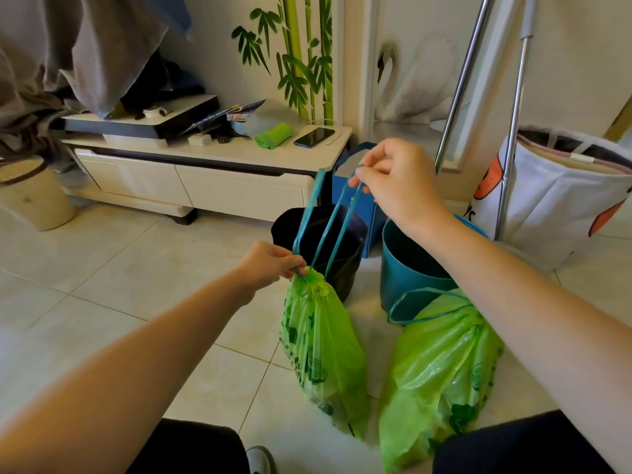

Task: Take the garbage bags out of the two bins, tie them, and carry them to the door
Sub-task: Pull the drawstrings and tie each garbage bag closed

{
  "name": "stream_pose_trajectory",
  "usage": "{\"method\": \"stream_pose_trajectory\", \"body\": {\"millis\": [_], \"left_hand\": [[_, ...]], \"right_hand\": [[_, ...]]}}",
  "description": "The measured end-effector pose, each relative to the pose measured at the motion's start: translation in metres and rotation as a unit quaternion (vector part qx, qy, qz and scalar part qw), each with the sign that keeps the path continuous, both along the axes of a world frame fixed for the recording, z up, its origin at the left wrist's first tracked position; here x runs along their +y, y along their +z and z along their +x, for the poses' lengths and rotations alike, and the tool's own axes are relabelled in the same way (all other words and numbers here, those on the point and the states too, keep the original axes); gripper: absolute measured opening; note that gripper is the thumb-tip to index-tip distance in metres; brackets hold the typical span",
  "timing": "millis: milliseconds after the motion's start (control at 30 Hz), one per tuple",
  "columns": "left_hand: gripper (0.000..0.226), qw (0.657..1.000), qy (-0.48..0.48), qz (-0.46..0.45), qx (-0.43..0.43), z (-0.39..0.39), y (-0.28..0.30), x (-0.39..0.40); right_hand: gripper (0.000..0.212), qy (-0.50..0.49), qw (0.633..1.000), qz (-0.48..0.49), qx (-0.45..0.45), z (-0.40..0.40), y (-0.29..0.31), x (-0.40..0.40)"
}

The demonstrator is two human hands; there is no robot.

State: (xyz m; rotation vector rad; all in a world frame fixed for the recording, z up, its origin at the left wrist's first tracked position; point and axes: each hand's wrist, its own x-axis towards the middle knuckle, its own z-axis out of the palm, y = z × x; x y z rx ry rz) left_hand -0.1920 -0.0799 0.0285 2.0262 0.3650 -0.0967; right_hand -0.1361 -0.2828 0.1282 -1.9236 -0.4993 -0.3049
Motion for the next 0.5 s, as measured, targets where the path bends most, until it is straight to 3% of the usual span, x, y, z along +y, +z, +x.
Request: {"method": "stream_pose_trajectory", "body": {"millis": [200,367,500], "left_hand": [[0.027,1.000,-0.007,0.022,-0.006,0.005,-0.008,-0.004],[0.017,0.984,-0.159,0.082,-0.016,-0.002,0.002,-0.019],[0.026,0.969,-0.231,0.086,-0.028,-0.009,0.007,-0.027]], "right_hand": [[0.004,0.121,0.991,-0.055,-0.030,-0.017,0.013,0.010],[0.004,0.130,0.988,-0.071,-0.045,-0.025,0.016,0.018],[0.005,0.111,0.992,-0.051,-0.020,-0.018,0.013,0.015]]}}
